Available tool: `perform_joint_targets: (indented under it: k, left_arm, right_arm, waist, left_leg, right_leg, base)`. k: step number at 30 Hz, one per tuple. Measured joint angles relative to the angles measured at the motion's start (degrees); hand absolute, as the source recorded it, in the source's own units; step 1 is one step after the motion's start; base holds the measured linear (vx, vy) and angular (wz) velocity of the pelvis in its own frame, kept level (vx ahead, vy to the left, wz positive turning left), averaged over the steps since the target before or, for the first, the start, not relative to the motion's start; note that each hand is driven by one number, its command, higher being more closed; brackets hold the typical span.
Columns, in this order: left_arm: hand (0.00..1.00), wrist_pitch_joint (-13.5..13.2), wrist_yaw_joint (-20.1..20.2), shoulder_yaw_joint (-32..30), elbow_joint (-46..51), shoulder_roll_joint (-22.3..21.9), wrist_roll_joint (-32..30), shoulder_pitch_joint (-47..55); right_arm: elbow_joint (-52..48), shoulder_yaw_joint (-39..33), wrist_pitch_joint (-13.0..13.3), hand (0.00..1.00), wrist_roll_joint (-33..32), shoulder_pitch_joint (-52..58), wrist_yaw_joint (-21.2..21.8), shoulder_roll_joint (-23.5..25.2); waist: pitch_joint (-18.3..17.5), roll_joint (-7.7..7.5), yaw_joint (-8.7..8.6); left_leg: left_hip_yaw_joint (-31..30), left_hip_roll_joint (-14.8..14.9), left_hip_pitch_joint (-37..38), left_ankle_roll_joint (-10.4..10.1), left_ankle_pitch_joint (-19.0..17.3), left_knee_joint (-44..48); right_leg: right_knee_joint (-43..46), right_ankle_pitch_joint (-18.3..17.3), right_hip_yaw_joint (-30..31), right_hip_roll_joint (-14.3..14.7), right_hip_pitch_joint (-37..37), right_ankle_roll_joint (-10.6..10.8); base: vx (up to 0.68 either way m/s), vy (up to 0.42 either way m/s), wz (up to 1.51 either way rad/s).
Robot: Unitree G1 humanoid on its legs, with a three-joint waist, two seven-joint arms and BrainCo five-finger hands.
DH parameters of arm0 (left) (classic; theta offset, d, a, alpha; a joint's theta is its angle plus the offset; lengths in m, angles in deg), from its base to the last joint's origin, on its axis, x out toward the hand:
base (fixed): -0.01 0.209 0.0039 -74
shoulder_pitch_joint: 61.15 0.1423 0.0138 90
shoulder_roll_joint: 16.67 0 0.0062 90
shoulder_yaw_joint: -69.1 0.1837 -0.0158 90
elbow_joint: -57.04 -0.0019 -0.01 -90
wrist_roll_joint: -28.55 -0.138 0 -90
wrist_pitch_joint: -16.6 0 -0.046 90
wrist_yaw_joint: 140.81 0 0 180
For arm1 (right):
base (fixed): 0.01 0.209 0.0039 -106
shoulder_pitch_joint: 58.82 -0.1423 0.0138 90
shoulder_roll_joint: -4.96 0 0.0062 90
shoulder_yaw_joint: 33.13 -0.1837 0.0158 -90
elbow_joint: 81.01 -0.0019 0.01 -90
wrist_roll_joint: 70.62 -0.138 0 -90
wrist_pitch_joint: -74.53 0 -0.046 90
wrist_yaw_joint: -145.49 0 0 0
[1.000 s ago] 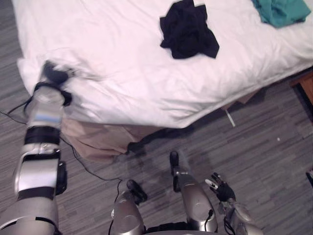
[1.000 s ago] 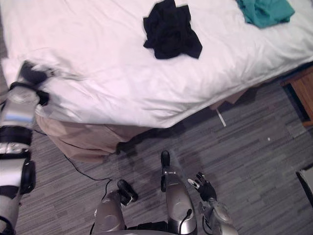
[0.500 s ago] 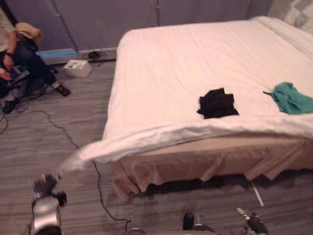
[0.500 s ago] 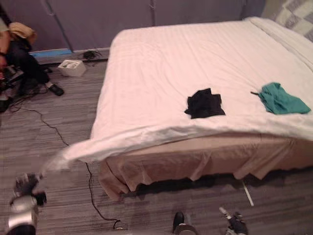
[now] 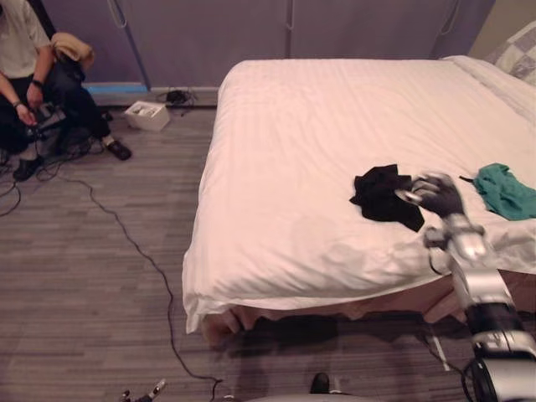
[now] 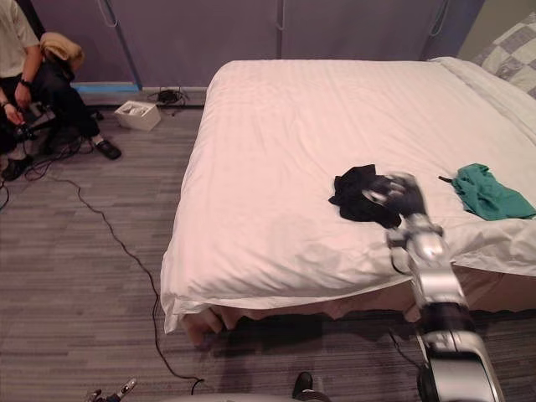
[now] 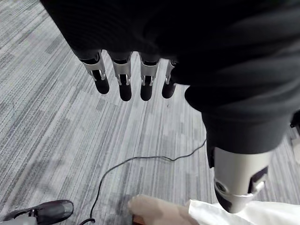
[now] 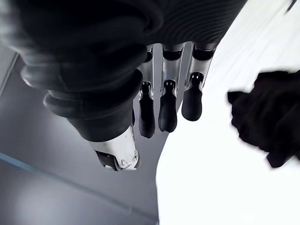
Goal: Tidy the bed and pick cloth on bed and put in laundry
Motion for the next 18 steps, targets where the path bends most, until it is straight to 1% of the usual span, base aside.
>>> perform_joint_targets:
  k: [1,2,3,4,7,9,10,11,12,13,14,16,18]
  left_arm:
    - [0.0,-0.34,-0.6,0.07,0.04,0.03,-0.02,-2.4]
    - [0.0,-0.51,-0.87,0.19,0.09,0.03,0.03,-3.76]
    - [0.0,-1.02,-1.02,0.8,0.2,0.15,0.14,-6.8]
    - [0.0,-1.23,-1.09,1.69,0.35,0.36,0.2,-9.01]
    - [0.0,-1.23,-1.19,3.47,1.8,1.02,0.32,-13.48]
    - [0.0,-1.01,-1.32,6.37,3.56,1.73,1.15,-16.84]
    - [0.0,-0.94,-1.29,7.05,3.59,1.82,1.46,-17.59]
    - [0.0,-0.57,-1.3,8.52,3.48,1.83,1.49,-19.24]
    - [0.0,-0.25,-1.25,9.69,3.29,1.81,1.5,-20.66]
    - [0.0,0.01,-1.23,11.53,2.41,1.7,1.99,-22.97]
    - [0.0,0.17,-1.2,12.14,2.14,1.63,2.05,-23.8]
    - [0.0,0.17,-1.14,14.8,0.63,1.35,2.77,-26.6]
    - [0.0,0.19,-1.2,16.28,-0.38,0.18,3.3,-27.46]
  right_arm:
    - [0.0,2.49,-0.19,1.0,-0.66,-5.23,0.96,-0.01]
    - [0.0,3.56,-0.2,1.0,-0.97,-7.9,1.08,0.06]
    - [-0.01,5.8,-0.22,1.0,-1.96,-13.66,1.07,0.43]
    - [-0.01,7.38,-0.24,1.0,-2.8,-17.64,1.04,1.12]
    - [-0.21,10.69,-0.51,1.0,-3.68,-23.94,0.99,3.88]
    - [-0.34,13.64,-2.6,1.0,-4.79,-27.05,1.04,7.05]
    - [-0.38,14.27,-2.96,1.0,-4.87,-27.34,1.08,7.67]
    - [-0.51,15.94,-4.35,1.0,-5.0,-27.81,0.9,8.75]
    - [-0.49,16.72,-5.09,1.0,-5.36,-27.92,0.85,9.5]
    - [-0.41,17.62,-6.6,1.0,-6.86,-27.92,0.35,10.28]
    - [-0.22,17.88,-7.08,1.0,-7.3,-27.89,0.31,10.59]
    - [1.21,18.1,-8.91,1.0,-9.19,-26.87,0.27,12.82]
    - [4.47,18.23,-8.85,1.0,-10.06,-24.59,0.36,14.79]
  waist:
    - [1.9,-0.12,1.26]
    - [3.08,-0.16,1.49]
    - [6.09,-0.04,2.18]
    - [8.37,0.07,3.1]
    - [13.71,0.44,4.4]
    - [17.36,1.1,4.64]
    - [17.79,1.32,4.7]
    - [18.15,1.95,4.79]
    - [18.45,2.49,4.89]
    - [19.13,3.59,5.25]
    - [19.39,4.08,5.34]
    - [20.33,5.86,5.59]
    - [20.87,6.89,5.63]
  left_leg:
    - [-0.88,0.13,-1.87,0.02,0.0,1.24]
    - [-1.37,0.24,-2.82,0.12,0.07,1.97]
    - [-2.52,0.4,-5.49,0.37,0.25,3.47]
    - [-2.84,0.67,-7.63,0.46,0.29,4.85]
    - [-4.27,1.11,-11.76,0.69,0.15,7.84]
    - [-5.63,1.18,-15.77,1.52,-0.34,10.6]
    - [-5.71,1.14,-16.69,1.76,-0.5,11.29]
    - [-5.85,1.02,-19.43,2.45,-0.97,12.96]
    - [-5.93,0.78,-21.4,2.91,-1.28,14.26]
    - [-6.24,0.32,-23.92,3.41,-1.58,15.87]
    - [-6.3,0.16,-24.83,3.75,-1.79,16.52]
    - [-6.48,-0.64,-28.57,4.36,-2.18,18.88]
    - [-6.42,-1.25,-29.98,4.52,-2.08,19.25]
  right_leg:
    - [0.26,0.28,-0.62,-0.18,-1.16,-0.15]
    - [0.7,0.33,-0.96,-0.3,-2.02,-0.23]
    - [1.88,0.38,-1.68,-0.56,-3.93,-0.32]
    - [2.79,0.47,-1.84,-0.69,-5.7,-0.58]
    - [4.95,0.32,-2.64,-1.07,-8.74,-1.03]
    - [7.49,0.11,-2.85,-1.85,-11.95,-1.29]
    - [8.13,0.04,-2.86,-2.13,-12.86,-1.34]
    - [9.92,-0.21,-2.78,-2.82,-15.54,-1.35]
    - [11.64,-0.7,-2.68,-3.61,-17.69,-1.28]
    - [14.46,-1.46,-2.66,-4.85,-20.58,-1.2]
    - [15.53,-1.8,-2.67,-5.3,-21.63,-1.01]
    - [19.58,-2.94,-2.35,-7.21,-26.16,-1.04]
    - [21.84,-3.74,-1.95,-8.33,-28.48,-0.86]
  base:
    - [-0.04,0.009,0.33]
    - [-0.08,0.007,0.37]
    - [-0.11,0.007,0.31]
    - [-0.11,0.007,0.28]
    - [-0.08,0.012,0.2]
    - [-0.09,0.057,0.23]
    - [-0.09,0.089,0.14]
    - [-0.08,0.109,0.08]
    - [-0.11,0.134,0.12]
    - [-0.09,0.115,0.12]
    - [-0.1,0.102,0.12]
    - [-0.1,0.082,0.11]
    - [-0.08,0.041,0.08]
